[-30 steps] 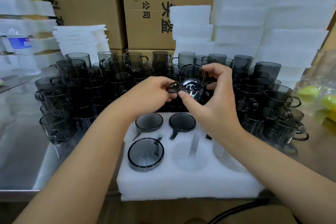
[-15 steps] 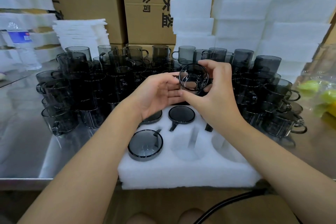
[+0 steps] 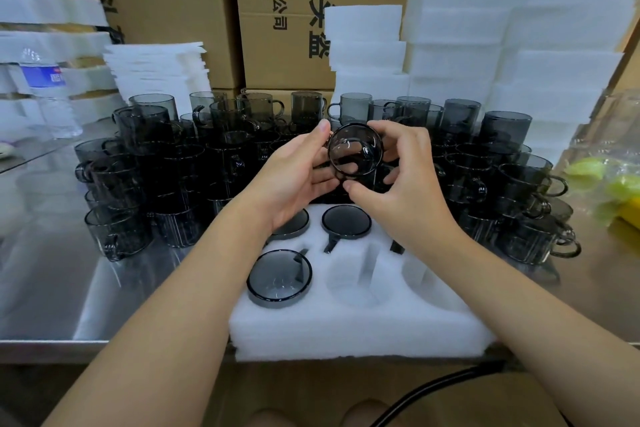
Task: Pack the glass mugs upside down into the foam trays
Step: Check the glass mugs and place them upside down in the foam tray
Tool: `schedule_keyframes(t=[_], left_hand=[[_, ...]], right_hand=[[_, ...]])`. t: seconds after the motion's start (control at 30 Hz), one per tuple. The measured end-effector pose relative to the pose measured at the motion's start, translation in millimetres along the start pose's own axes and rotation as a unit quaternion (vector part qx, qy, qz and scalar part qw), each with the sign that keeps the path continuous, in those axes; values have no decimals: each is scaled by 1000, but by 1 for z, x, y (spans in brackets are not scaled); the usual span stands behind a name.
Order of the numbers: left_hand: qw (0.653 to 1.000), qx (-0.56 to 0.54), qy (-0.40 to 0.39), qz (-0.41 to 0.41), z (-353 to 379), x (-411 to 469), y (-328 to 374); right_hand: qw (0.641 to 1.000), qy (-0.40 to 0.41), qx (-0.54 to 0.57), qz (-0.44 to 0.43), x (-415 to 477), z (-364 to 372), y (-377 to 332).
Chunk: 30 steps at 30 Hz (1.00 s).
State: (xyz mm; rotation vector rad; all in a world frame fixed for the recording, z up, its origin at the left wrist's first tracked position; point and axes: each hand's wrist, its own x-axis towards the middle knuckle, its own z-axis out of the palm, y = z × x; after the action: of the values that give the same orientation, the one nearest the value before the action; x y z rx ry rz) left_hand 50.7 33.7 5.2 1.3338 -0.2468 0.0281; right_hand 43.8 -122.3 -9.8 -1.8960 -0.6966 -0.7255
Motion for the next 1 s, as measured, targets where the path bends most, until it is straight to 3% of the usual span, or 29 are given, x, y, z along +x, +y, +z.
schedule_keyframes(t=[0.37, 0.53, 0.77, 0.87, 1.0], left_hand=[[1000, 5, 4, 14, -3, 1, 1], [999, 46, 17, 7, 2, -1, -1], [985, 172, 19, 1, 6, -3, -3], [981, 196, 6, 1, 5, -2, -3], [990, 143, -2, 8, 2, -2, -2]], right_hand=[[997, -47, 32, -55, -6, -3, -12], [994, -78, -9, -80, -9, -5, -14], [997, 0, 80, -6, -20, -33, -38], [992, -107, 59, -1, -41, -46, -45], [976, -214, -30, -20, -59, -48, -46]])
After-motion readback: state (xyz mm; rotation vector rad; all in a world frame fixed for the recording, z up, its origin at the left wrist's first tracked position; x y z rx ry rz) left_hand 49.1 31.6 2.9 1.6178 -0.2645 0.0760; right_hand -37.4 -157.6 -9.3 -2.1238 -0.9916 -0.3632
